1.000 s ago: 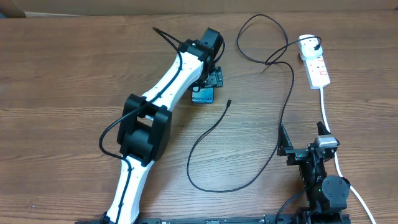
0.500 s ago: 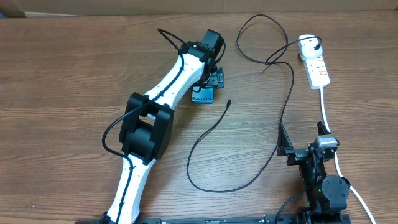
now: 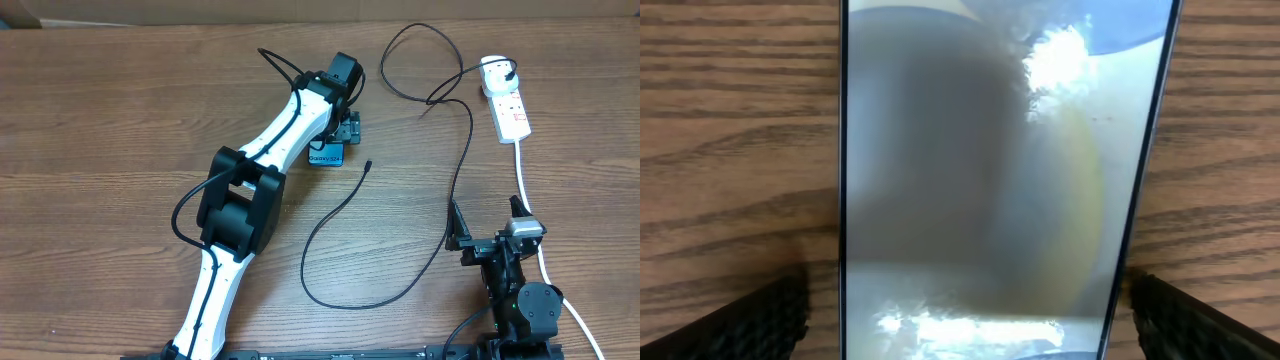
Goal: Plug charger to phone and switch on socket
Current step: 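Lower the left gripper and close it on the phone's long edges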
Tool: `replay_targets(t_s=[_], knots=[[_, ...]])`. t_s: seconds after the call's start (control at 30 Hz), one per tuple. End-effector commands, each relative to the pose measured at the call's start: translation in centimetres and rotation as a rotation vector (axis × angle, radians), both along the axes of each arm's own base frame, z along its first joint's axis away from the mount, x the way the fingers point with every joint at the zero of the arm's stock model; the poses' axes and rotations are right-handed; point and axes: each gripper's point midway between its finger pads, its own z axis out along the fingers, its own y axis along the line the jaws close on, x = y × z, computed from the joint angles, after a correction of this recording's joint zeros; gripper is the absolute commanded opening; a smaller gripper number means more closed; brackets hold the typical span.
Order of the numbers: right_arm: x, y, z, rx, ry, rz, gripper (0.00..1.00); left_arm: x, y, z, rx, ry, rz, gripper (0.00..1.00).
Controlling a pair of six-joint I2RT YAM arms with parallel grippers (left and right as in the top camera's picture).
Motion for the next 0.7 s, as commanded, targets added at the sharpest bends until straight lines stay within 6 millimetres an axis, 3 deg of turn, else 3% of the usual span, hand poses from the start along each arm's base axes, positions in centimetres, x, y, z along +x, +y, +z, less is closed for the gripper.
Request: replay_targets(t_s=[0.0,0.43,0.67], knots=[[0.0,0.1,-0.2,0.002,-0.003,0.005,1.00,0.1,-0.2,-0.8,0.019,0.001,-0.024,1.00],[0.0,0.1,-0.2,0.002,-0.003,0.005,1.00,-0.1,-0.4,-1.4,0.023,0.008,-0.028,1.00],[0.0,0.1,-0.2,0.002,-0.003,0.005,1.00,-0.2,-0.4,-1.9,0.028,0.015,-0.029,0.95]])
